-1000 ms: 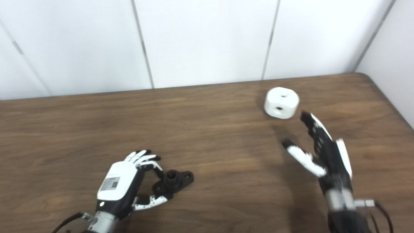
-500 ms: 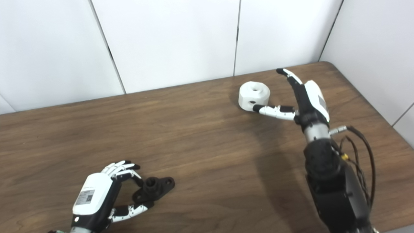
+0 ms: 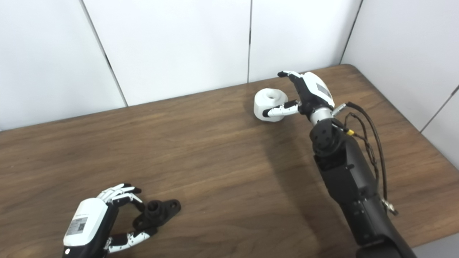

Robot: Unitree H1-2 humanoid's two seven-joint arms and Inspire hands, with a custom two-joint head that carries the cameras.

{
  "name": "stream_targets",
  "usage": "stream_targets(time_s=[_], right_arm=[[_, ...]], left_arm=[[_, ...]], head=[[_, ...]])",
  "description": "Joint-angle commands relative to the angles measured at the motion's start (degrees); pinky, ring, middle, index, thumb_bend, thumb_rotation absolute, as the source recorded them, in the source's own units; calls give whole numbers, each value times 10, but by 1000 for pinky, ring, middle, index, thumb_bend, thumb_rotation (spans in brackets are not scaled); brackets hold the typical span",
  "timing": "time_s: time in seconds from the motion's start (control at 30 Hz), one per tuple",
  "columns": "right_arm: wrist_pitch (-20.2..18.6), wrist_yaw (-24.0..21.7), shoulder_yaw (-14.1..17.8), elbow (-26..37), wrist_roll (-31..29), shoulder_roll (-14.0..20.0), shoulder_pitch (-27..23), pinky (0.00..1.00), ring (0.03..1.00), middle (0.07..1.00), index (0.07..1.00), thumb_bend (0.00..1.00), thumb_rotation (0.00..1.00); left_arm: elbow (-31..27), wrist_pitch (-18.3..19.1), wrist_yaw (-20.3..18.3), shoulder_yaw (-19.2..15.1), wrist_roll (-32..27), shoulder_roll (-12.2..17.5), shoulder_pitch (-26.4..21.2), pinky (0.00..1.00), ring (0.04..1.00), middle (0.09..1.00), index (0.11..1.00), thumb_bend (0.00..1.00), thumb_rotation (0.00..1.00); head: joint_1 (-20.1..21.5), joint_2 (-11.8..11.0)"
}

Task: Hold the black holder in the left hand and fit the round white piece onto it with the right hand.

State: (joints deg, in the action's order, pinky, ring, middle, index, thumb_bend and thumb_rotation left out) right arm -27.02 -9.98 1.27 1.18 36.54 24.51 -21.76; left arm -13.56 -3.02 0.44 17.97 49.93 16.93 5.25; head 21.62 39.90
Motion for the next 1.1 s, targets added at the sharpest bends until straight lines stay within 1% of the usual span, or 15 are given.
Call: stream_targets(time_s=[0.0,0.07,0.17,0.47,0.6,0.7,0.8,1.0,1.07], right_arm=[[1,-7,0,-11,20,23,-39,885,972,933,857,871,258],[1,-10,-11,-30,27,30,-49,893,972,930,852,885,253],[2,-14,-25,-55,31,38,-63,906,976,935,852,893,273],[1,-15,-40,-118,35,35,-100,929,983,943,848,892,275],[1,-28,-29,-123,38,28,-111,928,981,944,839,868,289],[1,-34,-27,-124,39,27,-116,895,965,943,810,858,319],[1,-37,-25,-119,40,25,-118,878,953,931,779,839,319],[1,-39,-18,-112,45,17,-121,786,898,915,724,816,307],[1,-39,-20,-110,45,17,-121,824,923,911,708,805,301]], left_arm=[[10,3,-10,-6,6,14,6,845,844,764,486,521,56],[10,3,-11,-6,7,13,6,842,841,762,486,522,55],[9,5,-11,-8,6,11,6,841,837,759,486,522,55],[13,10,-16,-10,3,8,3,842,833,757,486,522,56],[17,7,-13,-11,3,7,2,840,833,758,486,522,55],[18,7,-13,-10,4,6,0,838,834,760,486,522,55],[17,7,-14,-11,3,6,1,838,834,760,486,522,55],[19,7,-14,-13,0,7,0,833,832,761,486,521,56],[19,7,-16,-13,0,8,-1,837,834,761,486,521,56]], head=[[2,1],[2,1],[1,3],[-4,3],[-5,3],[-6,3],[-6,3],[-6,6],[-6,6]])
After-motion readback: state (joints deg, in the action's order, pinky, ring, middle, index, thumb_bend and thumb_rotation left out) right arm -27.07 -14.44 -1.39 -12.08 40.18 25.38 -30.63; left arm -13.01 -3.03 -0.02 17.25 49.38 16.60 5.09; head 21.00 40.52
